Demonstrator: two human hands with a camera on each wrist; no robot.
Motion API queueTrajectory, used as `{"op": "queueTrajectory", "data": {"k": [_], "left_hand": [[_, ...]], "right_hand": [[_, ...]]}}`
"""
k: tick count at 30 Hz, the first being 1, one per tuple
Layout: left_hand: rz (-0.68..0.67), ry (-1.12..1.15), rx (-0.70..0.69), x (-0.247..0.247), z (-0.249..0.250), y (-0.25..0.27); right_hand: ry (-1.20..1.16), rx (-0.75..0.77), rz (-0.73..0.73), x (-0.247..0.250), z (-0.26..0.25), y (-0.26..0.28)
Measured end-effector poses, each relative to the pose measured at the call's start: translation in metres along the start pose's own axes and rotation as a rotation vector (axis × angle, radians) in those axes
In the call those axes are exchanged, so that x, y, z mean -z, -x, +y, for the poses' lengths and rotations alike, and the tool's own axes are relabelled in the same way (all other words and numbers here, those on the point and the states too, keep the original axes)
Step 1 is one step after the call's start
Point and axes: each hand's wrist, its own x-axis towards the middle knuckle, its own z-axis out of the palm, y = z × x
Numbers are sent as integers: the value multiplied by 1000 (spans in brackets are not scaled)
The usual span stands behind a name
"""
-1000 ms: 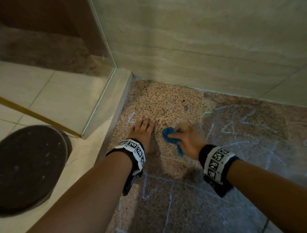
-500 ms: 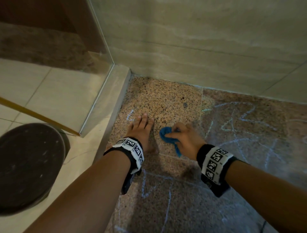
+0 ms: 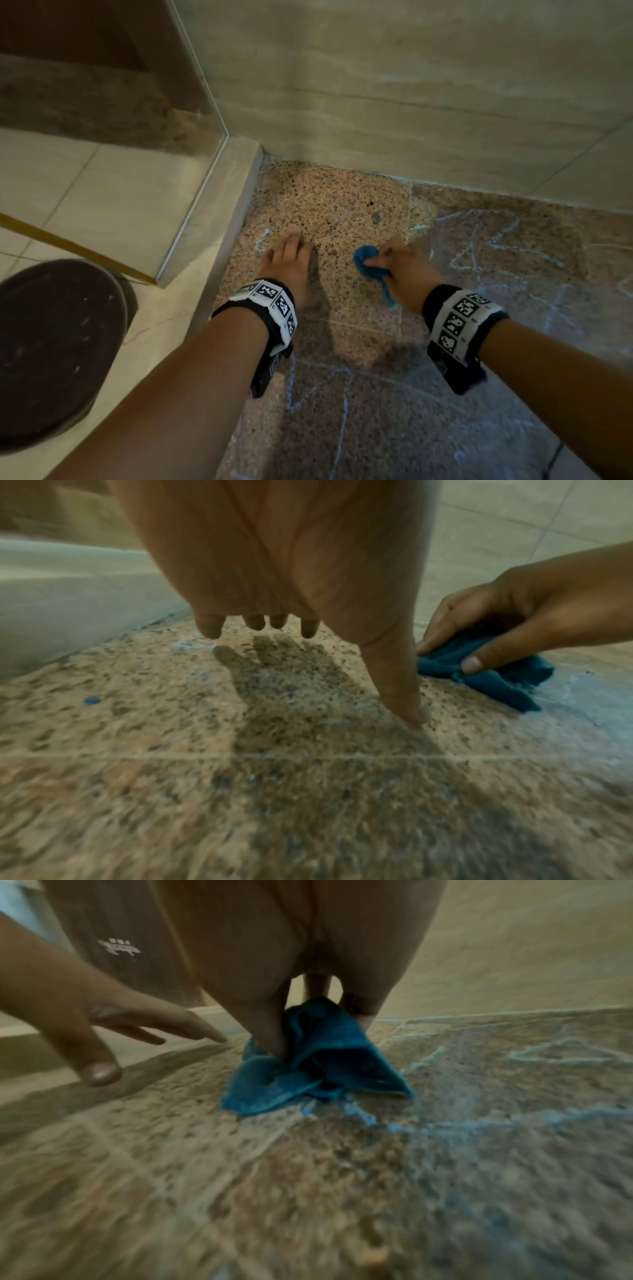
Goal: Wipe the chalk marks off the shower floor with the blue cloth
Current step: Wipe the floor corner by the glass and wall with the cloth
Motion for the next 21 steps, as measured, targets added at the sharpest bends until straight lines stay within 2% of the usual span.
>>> {"op": "queueTrajectory", "data": {"k": [6, 10, 12, 13, 14, 15, 17, 20, 21], "left_hand": [[-83, 1, -26, -3, 11, -11], [-64, -51, -6, -12, 11, -14], [-83, -48, -6, -10, 12, -13], [-100, -43, -10, -8, 12, -12], [-112, -37, -19, -6, 13, -11], [-121, -33, -27, -5, 13, -11], [-126, -28, -35, -4, 12, -10], [-120, -19, -38, -5, 11, -10], [-115, -16, -39, -5, 11, -10]], "right_hand": [[37, 184, -110, -11, -2, 12], [9, 135, -43, -3, 9, 0], [-42, 67, 67, 7, 16, -13], [-112, -47, 118, 12, 22, -22], [-75, -76, 160, 17, 30, -29], [-122, -113, 141, 21, 34, -31], [-129, -241, 181, 30, 36, -34], [-26, -192, 98, 29, 26, -33], [53, -105, 117, 22, 29, -32]]}}
